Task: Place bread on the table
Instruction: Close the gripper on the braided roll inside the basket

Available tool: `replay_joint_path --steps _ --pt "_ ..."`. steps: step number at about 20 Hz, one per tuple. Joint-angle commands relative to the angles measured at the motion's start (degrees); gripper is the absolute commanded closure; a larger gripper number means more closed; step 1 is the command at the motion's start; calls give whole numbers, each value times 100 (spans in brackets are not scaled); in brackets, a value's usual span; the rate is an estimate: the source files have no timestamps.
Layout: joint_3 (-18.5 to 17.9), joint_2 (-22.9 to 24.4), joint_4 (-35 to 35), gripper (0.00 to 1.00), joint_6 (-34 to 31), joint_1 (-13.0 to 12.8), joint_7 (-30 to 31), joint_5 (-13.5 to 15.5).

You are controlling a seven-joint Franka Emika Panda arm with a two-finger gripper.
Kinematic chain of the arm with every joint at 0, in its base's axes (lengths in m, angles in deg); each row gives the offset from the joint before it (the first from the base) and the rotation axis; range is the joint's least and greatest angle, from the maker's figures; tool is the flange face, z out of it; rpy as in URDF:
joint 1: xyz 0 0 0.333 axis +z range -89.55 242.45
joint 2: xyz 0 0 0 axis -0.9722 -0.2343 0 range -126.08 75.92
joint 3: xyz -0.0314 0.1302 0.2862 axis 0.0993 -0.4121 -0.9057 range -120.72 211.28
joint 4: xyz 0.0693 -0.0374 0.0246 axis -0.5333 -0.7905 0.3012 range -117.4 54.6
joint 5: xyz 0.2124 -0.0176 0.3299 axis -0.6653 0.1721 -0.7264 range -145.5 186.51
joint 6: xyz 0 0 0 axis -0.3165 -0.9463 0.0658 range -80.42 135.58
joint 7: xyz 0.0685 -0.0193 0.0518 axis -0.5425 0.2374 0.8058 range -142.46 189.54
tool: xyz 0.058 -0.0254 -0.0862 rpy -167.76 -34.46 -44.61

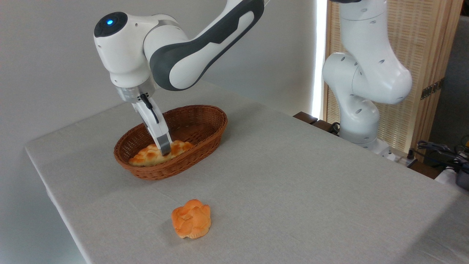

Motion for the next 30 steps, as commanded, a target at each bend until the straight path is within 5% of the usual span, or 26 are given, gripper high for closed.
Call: replay_joint_path --steps 1,14,15,18,21,24,30 --pt "-26 79 -160 0 120 -10 -146 -480" --pt "-9 70 -283 0 129 -19 -137 -613" --pt "-9 70 -274 7 129 -19 -137 -613" --pt "0 61 -274 53 146 -19 -128 -605" --pt "0 70 -274 84 225 -28 -58 -605" --pt "0 70 -274 94 226 -28 -49 -578" --pt "0 70 -274 95 226 -28 -49 -543"
